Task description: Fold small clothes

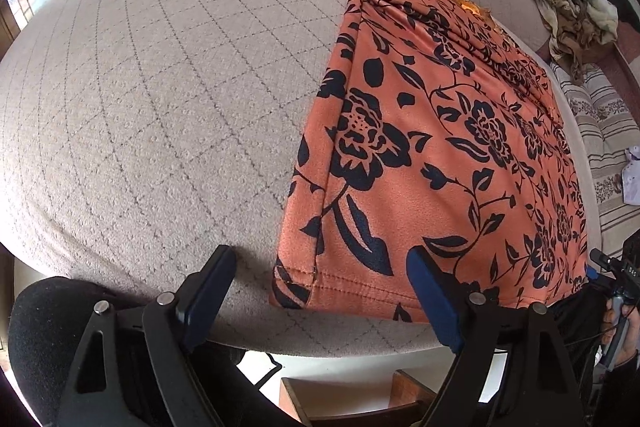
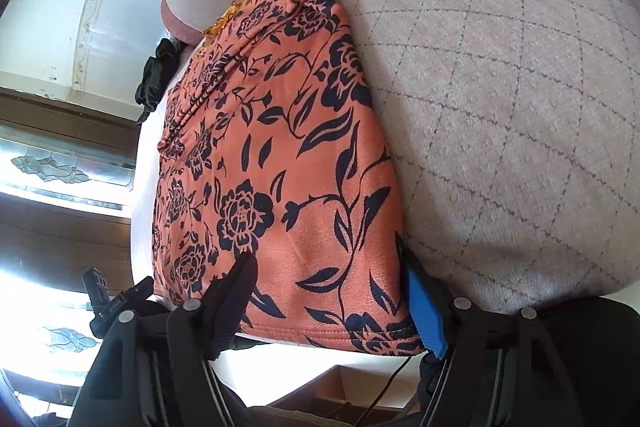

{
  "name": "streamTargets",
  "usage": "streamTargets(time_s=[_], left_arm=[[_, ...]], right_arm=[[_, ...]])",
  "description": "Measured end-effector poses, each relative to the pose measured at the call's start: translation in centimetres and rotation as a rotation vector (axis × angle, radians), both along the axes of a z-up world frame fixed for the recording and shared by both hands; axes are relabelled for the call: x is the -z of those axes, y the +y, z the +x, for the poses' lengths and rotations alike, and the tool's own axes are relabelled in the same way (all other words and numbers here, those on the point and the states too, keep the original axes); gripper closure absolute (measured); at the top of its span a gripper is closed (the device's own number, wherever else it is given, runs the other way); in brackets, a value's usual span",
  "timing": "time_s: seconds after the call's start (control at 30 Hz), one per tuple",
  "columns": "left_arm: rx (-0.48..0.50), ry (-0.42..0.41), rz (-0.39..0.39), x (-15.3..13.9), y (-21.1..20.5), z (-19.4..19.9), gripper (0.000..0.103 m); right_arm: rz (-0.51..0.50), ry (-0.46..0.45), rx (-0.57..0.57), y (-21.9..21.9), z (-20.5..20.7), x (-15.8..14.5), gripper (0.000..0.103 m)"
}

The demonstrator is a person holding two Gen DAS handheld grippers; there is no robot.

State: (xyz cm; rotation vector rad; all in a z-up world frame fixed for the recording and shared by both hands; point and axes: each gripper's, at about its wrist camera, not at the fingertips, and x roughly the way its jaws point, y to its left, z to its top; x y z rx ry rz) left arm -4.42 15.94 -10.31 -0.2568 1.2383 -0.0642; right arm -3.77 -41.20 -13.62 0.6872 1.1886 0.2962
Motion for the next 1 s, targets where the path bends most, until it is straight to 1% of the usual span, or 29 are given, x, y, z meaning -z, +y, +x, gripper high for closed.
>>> streamTargets(time_s=[0.03, 0.07, 0.1, 0.13, 0.17, 0.27, 0.33, 0.4, 0.43, 0.47, 0.53, 0.57, 0.6, 0.63, 0.67, 0.7, 0.77, 0.83, 0.87, 0.9, 0.93, 1.0], left_arm=[[0.006, -0.001, 0.020, 0.0, -0.1, 0.0, 0.033], [0.003, -0.001, 0.044, 0.0, -0.2, 0.0, 0.049], [-0.003, -0.001, 0.061, -0.1, 0.0, 0.0, 0.065], [-0.003, -0.005, 0.052, -0.2, 0.3, 0.0, 0.073], [0.002, -0.006, 0.037, -0.4, 0.5, -0.1, 0.086], [0.026, 0.000, 0.035, -0.3, 0.4, -0.1, 0.086], [0.018, 0.001, 0.012, -0.2, 0.3, 0.1, 0.079], [0.026, -0.004, -0.034, -0.2, 0.1, 0.1, 0.054], [0.039, -0.005, -0.036, -0.2, -0.3, 0.1, 0.050], [0.055, -0.005, -0.020, -0.2, -0.8, 0.1, 0.045], [0.072, -0.010, 0.032, -0.1, -1.7, 0.1, 0.048], [0.076, -0.016, 0.045, -0.2, -1.8, 0.1, 0.073], [0.079, -0.016, 0.019, -0.3, -1.6, 0.2, 0.094], [0.068, -0.013, -0.047, -0.5, -1.1, 0.2, 0.094], [0.052, -0.028, -0.063, -1.0, -0.8, 0.2, 0.095], [0.052, -0.055, -0.059, -1.8, -0.7, 0.1, 0.095], [0.045, -0.107, -0.104, -3.5, -0.2, 0.0, 0.095], [0.031, -0.133, -0.137, -4.4, 0.3, 0.0, 0.094], [0.029, -0.124, -0.142, -4.0, 0.4, 0.3, 0.094], [0.022, -0.098, -0.133, -3.2, 0.5, 0.6, 0.094], [0.013, -0.056, -0.116, -2.0, 0.5, 0.9, 0.094], [0.010, 0.023, -0.088, 0.5, 0.1, 1.2, 0.092]], right_arm=[[-0.012, 0.002, -0.004, 0.0, 0.0, 0.0, 0.035], [-0.026, 0.004, -0.009, 0.1, -0.1, -0.1, 0.043], [-0.039, 0.009, -0.010, 0.1, -0.2, -0.1, 0.055], [-0.053, 0.019, -0.010, 0.0, -0.2, 0.0, 0.061], [-0.059, 0.027, -0.009, -0.2, -0.3, 0.1, 0.068], [-0.080, 0.036, -0.021, -0.2, -0.4, 0.1, 0.069], [-0.094, 0.049, -0.026, 0.0, -0.3, 0.1, 0.067], [-0.091, 0.060, -0.022, -0.1, -0.1, 0.2, 0.064], [-0.090, 0.061, -0.023, -0.1, -0.2, 0.1, 0.063], [-0.091, 0.062, -0.026, 0.0, -0.2, 0.1, 0.059], [-0.099, 0.061, -0.038, 0.3, -0.2, 0.1, 0.059], [-0.100, 0.060, -0.040, 0.3, -0.2, 0.2, 0.062], [-0.099, 0.059, -0.040, 0.3, -0.2, 0.2, 0.079], [-0.107, 0.061, -0.039, 0.3, -0.2, 0.2, 0.095], [-0.101, 0.063, -0.037, 0.1, -0.3, 0.1, 0.095], [-0.080, 0.054, -0.026, -0.1, -0.4, -0.1, 0.095], [-0.039, 0.026, 0.005, -0.8, -0.6, -1.2, 0.095], [-0.001, -0.009, 0.024, -1.3, -0.8, -2.5, 0.095], [0.010, -0.022, 0.029, -1.4, -0.8, -2.9, 0.095], [0.017, -0.024, 0.026, -1.4, -0.8, -2.9, 0.095], [0.016, -0.008, 0.022, -1.4, -0.6, -2.4, 0.093], [0.018, 0.063, 0.030, -1.3, -0.3, -0.4, 0.092]])
